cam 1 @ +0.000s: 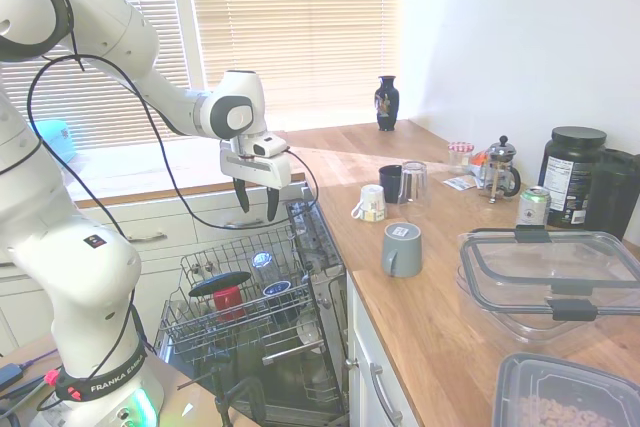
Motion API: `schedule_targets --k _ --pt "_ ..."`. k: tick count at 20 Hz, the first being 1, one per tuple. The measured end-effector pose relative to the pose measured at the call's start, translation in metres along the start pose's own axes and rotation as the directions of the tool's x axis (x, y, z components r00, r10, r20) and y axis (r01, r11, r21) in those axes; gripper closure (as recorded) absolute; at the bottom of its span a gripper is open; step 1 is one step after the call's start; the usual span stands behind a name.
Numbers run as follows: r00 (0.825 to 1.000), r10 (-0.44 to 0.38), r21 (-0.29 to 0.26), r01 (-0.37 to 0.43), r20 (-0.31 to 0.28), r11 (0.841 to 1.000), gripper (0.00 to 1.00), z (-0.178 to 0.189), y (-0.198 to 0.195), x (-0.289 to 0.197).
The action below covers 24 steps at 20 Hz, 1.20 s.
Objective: Unload the red mug from the dishwasher
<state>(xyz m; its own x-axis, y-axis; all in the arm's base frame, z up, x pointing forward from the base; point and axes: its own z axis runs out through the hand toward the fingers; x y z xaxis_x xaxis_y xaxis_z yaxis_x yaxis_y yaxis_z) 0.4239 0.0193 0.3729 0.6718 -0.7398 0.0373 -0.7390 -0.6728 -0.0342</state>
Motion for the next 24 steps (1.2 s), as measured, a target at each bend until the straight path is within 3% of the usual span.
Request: schedule_targets --k 6,11,18,21,24 --pt "1.000 -0.017 -0.015 0.017 0.001 1.000 0.00 0.014 -0.011 -0.008" --pt "0.995 -0.092 -0.091 0.088 -0.032 0.992 0.00 0.052 -0.038 -0.036" --pt "0.965 -0.251 -0.235 0.228 -0.070 0.945 0.00 0.115 -0.083 -0.085" --pt "0.945 -0.323 -0.270 0.299 -0.050 0.915 0.00 0.143 -0.103 -0.101" --pt "0.930 -0.366 -0.279 0.343 -0.034 0.897 0.00 0.169 -0.115 -0.104"
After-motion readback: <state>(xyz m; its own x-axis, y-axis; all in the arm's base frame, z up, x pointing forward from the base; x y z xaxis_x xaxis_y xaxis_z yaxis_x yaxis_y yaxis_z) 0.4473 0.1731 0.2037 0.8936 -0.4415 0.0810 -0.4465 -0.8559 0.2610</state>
